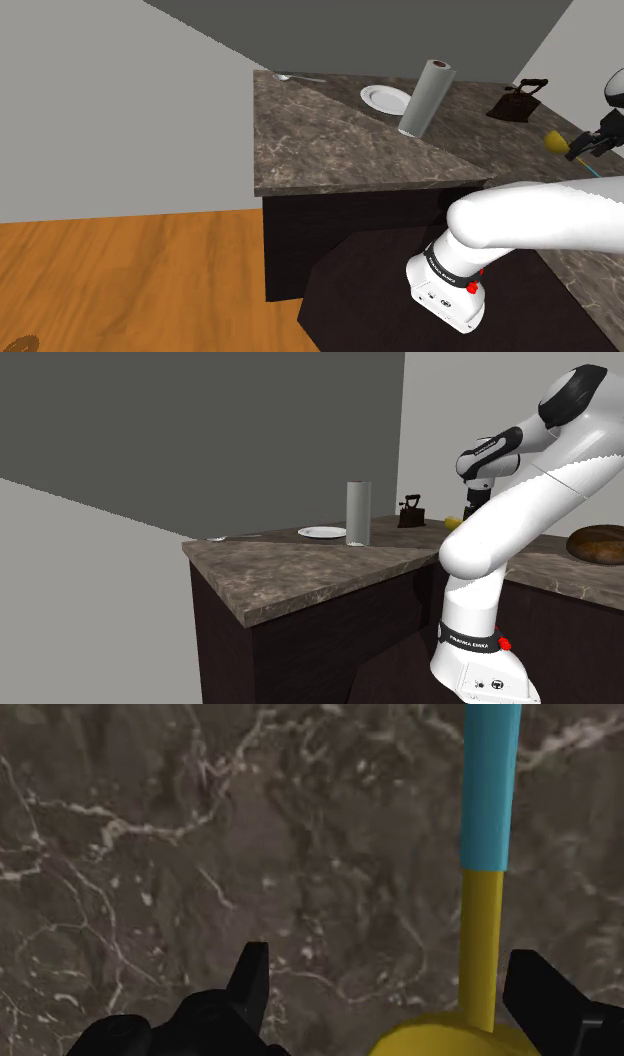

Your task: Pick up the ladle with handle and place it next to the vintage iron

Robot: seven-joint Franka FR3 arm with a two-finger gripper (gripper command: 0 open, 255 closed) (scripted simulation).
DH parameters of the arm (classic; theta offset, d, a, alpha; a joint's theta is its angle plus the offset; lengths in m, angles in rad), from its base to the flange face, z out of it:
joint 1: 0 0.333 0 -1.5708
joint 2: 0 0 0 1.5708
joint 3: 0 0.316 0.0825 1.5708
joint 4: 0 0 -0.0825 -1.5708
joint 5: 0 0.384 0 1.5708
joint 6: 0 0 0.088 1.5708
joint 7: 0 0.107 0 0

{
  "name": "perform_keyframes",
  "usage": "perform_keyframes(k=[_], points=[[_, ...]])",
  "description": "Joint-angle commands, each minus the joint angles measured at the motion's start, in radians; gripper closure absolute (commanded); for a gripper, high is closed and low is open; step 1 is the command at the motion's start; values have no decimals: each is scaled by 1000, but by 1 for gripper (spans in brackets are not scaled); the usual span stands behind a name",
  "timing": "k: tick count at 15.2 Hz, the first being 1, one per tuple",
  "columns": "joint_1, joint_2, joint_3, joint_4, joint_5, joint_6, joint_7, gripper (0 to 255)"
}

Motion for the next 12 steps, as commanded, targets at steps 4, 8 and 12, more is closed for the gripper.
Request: perform_keyframes(k=[4, 8, 12], points=[[-41, -27, 91, 47, 28, -98, -10, 0], [-48, -33, 112, 62, 36, -123, -13, 0], [-48, -33, 112, 62, 36, -123, -13, 0]])
